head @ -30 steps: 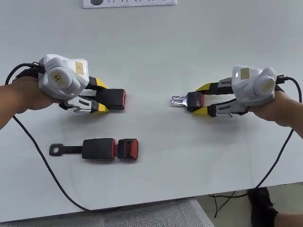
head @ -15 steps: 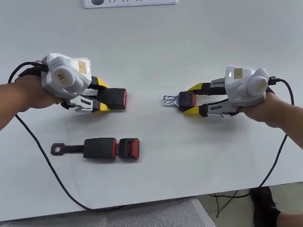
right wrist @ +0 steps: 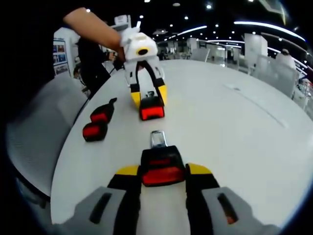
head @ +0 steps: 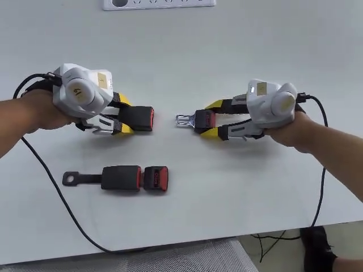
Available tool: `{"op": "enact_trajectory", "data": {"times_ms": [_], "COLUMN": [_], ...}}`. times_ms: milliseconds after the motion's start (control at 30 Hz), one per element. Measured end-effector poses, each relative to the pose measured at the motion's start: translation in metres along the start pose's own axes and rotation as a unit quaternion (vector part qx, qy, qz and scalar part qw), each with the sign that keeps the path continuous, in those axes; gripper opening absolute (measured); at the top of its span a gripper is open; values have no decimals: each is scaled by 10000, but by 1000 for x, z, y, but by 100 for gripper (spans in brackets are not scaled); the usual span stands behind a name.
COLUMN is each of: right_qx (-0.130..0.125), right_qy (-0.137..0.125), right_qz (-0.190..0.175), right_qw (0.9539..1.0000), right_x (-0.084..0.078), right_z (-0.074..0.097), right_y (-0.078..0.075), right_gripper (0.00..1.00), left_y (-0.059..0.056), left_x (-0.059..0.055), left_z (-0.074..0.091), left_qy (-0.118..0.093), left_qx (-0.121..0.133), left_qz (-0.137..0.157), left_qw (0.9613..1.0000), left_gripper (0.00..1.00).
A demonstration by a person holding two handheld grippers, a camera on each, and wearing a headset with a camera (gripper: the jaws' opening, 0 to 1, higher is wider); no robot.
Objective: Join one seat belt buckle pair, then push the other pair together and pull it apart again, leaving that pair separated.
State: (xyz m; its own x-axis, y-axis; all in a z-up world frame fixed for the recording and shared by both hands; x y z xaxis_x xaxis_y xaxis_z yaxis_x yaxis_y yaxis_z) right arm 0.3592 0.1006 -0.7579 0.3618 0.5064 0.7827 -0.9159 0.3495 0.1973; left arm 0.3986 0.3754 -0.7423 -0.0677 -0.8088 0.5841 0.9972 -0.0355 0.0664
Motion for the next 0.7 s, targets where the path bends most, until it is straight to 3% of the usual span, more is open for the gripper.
{"op": "enact_trajectory", "data": {"times_ms": [700], "right_qx": [70], "right_qy": [7], "right_qz": [116], "right_qw": [9999], "right_x": [28], "right_z": [-45], "right_y": [6], "right_gripper": [35], "left_y": [1], "left_x": [1], "left_z": [-1], "left_qy": [74], "left_qx": [-30], "left_qz": [-23], "left_qw": [10000], "left_gripper": [35]}}
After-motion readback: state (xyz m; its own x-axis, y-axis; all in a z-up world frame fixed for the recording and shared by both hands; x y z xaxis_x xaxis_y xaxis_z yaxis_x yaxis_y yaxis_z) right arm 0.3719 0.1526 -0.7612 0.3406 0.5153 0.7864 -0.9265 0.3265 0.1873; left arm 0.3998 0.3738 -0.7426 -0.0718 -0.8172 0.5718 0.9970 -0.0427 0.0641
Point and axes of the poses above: the centre of the closed fingertips' face, and the gripper's own axes: z roughly backward along the fingers, y roughly to its left, x roughly out of its top, the point moved 10 cm from there along z, roughly backward along the fingers, and after that the axes turned 8 degrees about -z, right-handed, at the moved point
